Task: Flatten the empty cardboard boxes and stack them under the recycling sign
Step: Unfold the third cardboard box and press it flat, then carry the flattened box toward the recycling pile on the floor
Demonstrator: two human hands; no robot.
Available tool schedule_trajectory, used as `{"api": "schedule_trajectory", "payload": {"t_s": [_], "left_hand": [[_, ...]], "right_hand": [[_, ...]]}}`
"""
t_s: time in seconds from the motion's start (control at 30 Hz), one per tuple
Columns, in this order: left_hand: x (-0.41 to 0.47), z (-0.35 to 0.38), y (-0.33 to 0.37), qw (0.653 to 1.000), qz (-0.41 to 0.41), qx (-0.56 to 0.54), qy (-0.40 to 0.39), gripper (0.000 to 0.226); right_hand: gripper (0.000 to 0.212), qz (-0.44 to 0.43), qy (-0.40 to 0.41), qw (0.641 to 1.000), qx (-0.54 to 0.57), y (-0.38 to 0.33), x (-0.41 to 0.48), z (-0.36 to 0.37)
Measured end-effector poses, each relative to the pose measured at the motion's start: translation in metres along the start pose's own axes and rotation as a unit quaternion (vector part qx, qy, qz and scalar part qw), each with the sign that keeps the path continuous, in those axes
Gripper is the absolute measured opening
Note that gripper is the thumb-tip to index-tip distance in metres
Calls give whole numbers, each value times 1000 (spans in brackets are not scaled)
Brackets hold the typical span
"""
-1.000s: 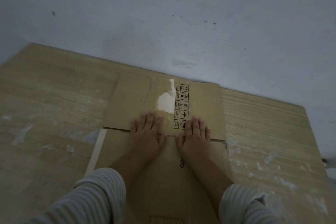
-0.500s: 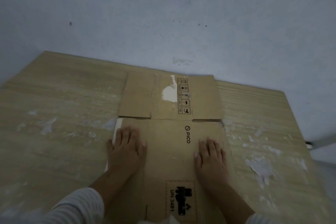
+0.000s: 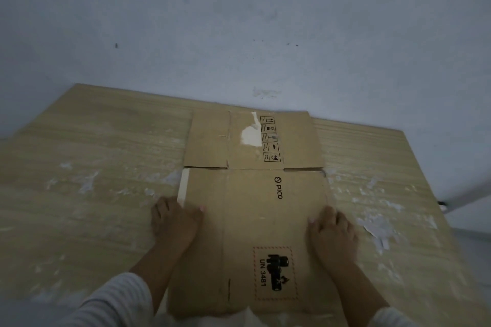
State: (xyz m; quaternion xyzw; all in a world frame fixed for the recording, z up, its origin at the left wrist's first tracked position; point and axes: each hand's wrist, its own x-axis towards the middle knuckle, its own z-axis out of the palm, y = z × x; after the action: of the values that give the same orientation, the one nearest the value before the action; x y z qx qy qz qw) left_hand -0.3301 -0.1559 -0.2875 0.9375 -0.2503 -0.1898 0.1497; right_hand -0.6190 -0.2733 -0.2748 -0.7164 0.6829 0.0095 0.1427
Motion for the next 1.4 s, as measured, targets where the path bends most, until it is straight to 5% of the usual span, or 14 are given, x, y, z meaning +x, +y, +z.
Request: {"api": "schedule_trajectory", "payload": {"t_s": [0.17,0.33,0.7,1.4], "left_hand": [[7,-10,9,997,-52,-50,-14,83],[20,-24,-6,988,-10,-149,-41,46],[8,-31,-28,987,-16,-154,-48,66],[-87,-123,-48,972,50,-222,53,65]], "right_hand": [[66,100,-52,992,61,-6,15,-15],[38,116,-79,964,225,3,21,-28],[64,123,-6,962,242,1,-29,-19],[62,29,93,953,286,12,-123,-103]]}}
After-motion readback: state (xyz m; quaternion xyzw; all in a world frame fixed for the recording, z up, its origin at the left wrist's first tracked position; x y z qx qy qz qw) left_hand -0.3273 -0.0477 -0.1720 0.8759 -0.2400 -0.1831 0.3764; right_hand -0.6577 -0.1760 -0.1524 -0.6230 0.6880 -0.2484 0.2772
